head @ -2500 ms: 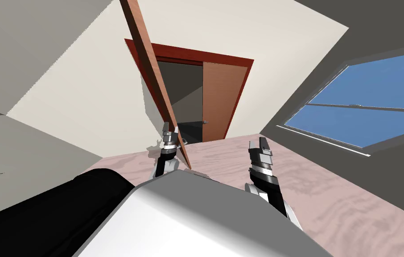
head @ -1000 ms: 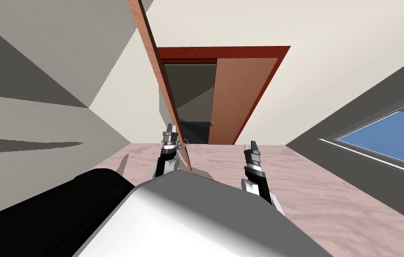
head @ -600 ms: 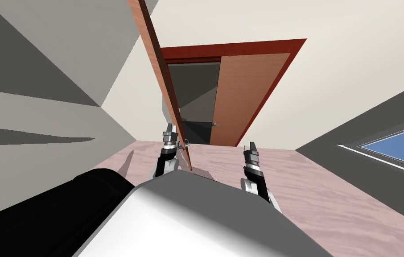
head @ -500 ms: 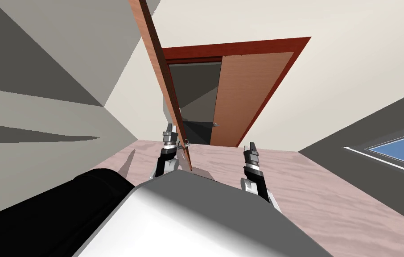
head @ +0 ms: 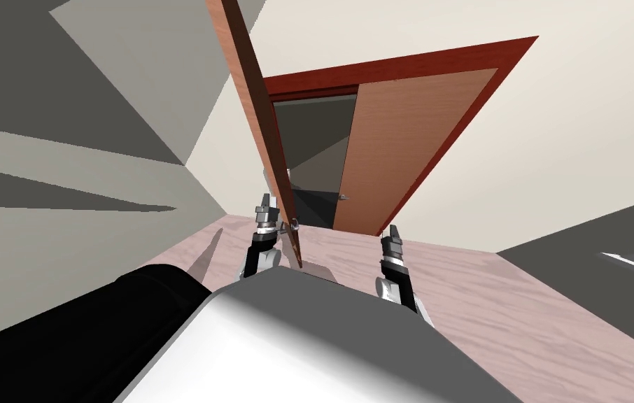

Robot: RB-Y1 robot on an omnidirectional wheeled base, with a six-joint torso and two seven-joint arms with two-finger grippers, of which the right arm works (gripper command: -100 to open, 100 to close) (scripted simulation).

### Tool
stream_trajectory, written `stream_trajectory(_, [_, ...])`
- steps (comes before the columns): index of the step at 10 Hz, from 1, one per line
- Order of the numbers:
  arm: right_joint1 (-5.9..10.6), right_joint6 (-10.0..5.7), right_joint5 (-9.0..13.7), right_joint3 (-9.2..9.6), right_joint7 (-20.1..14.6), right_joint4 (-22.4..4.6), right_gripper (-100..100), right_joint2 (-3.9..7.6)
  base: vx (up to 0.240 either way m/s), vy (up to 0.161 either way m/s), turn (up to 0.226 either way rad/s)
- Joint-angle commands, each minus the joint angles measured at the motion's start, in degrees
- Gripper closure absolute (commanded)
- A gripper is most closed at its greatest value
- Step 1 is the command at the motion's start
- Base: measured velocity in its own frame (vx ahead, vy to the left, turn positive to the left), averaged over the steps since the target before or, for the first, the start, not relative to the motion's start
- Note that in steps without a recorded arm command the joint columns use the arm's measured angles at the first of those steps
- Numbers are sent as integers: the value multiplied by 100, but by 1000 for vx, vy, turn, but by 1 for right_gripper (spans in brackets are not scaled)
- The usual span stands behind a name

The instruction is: Pull the door open

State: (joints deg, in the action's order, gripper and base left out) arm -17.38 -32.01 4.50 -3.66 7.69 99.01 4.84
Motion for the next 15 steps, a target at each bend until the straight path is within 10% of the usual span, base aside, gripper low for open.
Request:
stream_trajectory(1, [114,-78,86,-51,44,-267,-100,22,71,-52,185])
stream_trajectory(15, [1103,-710,775,-416,499,-2511,-100,-12,63,-61,168])
